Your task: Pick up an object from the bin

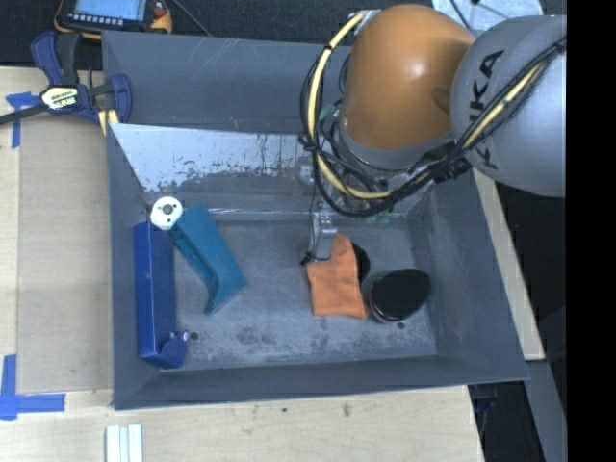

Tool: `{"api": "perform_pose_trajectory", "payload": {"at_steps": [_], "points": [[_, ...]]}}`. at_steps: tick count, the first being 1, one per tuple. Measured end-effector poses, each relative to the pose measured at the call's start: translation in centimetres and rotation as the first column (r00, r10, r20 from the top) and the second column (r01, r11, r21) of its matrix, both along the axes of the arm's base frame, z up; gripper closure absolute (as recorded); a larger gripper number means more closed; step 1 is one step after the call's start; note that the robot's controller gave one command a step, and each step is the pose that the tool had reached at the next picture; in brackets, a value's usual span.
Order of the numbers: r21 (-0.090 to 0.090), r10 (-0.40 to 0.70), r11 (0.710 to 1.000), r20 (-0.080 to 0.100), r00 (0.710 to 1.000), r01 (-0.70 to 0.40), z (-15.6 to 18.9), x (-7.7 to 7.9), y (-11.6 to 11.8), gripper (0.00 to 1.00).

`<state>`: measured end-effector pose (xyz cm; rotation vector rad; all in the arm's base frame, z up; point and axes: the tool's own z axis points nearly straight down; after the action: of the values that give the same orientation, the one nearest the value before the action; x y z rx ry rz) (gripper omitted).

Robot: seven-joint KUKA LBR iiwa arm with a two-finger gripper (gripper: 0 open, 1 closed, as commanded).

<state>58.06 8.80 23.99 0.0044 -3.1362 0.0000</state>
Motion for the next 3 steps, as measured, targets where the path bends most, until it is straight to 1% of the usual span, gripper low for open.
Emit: {"api": "perform_pose_trajectory", "payload": {"at_steps": [1, 2, 3], "points": [[0.001, -0.002, 1.000, 0.009, 1.000, 0.002, 0.5, 0.1, -0.1, 0.00], [0.002, -0.034, 0.999, 0.015, 0.999, 0.034, -4.2, -0.3, -2.9, 0.00], [-0.001, 0.065, 0.998, 0.003, 0.998, -0.065, -7.3, -0.4, -4.1, 0.00]]}}
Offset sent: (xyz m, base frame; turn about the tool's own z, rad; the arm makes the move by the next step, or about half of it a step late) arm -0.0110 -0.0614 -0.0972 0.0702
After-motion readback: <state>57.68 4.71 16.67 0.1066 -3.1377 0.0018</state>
